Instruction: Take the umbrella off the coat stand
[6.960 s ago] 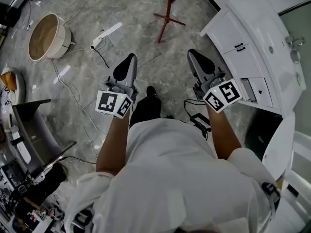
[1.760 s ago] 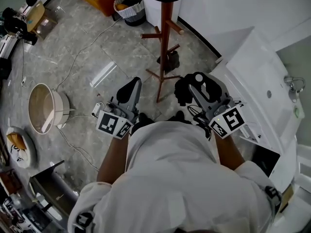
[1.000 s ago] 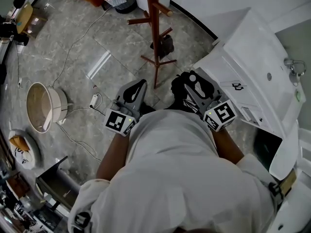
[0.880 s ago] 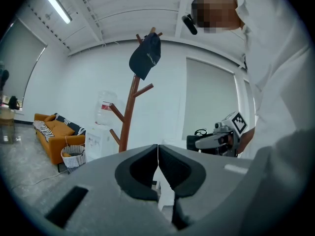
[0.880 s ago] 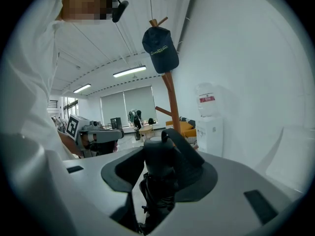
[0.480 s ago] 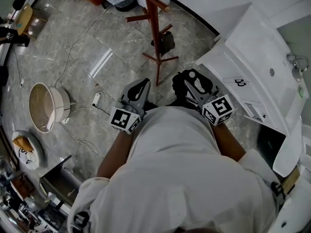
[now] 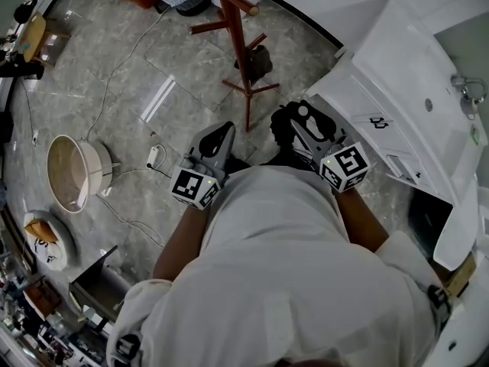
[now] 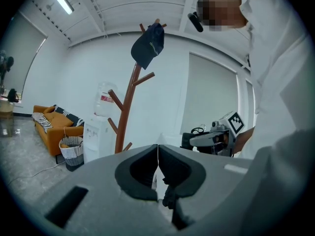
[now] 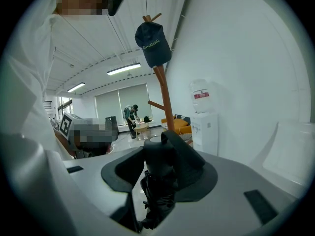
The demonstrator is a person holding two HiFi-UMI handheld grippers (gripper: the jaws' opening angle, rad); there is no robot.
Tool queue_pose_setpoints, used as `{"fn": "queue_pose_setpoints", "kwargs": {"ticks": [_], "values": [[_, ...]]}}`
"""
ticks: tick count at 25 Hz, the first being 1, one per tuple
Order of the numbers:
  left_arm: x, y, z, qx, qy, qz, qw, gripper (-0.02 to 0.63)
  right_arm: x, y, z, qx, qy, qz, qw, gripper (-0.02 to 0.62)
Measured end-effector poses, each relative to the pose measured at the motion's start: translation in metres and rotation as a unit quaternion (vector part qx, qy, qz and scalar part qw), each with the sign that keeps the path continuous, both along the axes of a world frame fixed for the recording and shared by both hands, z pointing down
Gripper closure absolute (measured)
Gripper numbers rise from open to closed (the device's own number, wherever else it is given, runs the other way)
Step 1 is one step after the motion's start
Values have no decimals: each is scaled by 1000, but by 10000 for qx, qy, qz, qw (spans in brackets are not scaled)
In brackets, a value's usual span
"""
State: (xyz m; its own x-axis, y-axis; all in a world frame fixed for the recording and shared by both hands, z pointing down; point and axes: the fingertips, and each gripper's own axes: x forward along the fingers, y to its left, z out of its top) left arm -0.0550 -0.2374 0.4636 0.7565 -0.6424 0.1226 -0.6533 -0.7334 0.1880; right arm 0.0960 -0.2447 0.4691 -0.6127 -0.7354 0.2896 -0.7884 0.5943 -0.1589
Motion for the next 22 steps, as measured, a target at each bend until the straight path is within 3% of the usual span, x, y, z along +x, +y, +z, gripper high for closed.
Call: {"fn": "queue_pose_setpoints", "kwargs": {"ticks": [12, 22], "values": [[12, -5, -7, -102, 206, 268, 9994, 589, 3, -9, 5, -218, 40, 83, 9997, 407], [32, -8, -28, 165, 3, 714, 9973, 589, -4, -11, 4, -238, 25, -206, 9995, 407]]}}
